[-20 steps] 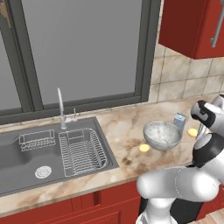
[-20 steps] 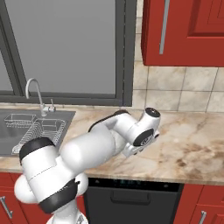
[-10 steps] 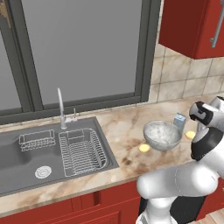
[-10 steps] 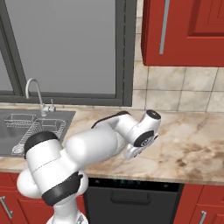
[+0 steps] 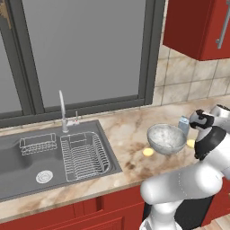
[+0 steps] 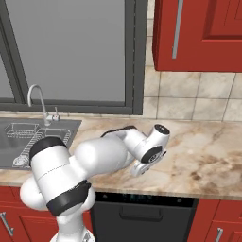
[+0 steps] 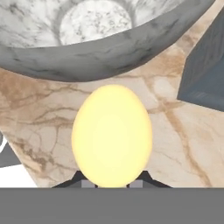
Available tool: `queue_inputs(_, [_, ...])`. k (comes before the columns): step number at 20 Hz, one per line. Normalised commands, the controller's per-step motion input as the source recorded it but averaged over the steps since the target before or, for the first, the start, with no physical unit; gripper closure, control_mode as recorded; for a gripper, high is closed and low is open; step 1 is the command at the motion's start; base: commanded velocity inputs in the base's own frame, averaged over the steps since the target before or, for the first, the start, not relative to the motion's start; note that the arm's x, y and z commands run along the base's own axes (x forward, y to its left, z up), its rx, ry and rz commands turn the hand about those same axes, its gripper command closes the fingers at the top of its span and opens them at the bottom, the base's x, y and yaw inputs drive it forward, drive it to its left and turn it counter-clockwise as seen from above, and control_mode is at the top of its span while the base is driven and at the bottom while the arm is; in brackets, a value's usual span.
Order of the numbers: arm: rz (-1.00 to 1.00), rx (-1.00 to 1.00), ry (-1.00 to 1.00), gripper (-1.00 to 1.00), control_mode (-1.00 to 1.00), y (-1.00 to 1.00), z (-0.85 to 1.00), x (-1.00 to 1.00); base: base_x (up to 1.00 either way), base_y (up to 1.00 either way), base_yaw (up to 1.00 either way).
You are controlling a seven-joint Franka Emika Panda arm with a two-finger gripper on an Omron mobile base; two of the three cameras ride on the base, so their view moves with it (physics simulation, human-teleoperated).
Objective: Gather the eggs and milk located in the vicinity of the sink area and place them right next to the bowl.
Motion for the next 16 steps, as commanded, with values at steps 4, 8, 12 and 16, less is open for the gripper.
queue_inputs(4, [0.00,0.00,0.04,1.00,-1.00,0.00,-0.17,0.02,0.00,0.00,0.00])
queue_inputs(8, [0.00,0.00,0.04,1.00,-1.00,0.00,-0.18,0.03,0.00,0.00,0.00])
queue_inputs(12, [0.00,0.00,0.02,1.00,-1.00,0.00,-0.03,0.10,0.00,0.00,0.00])
queue_inputs(16, [0.00,0.00,0.02,1.00,-1.00,0.00,0.00,0.10,0.00,0.00,0.00])
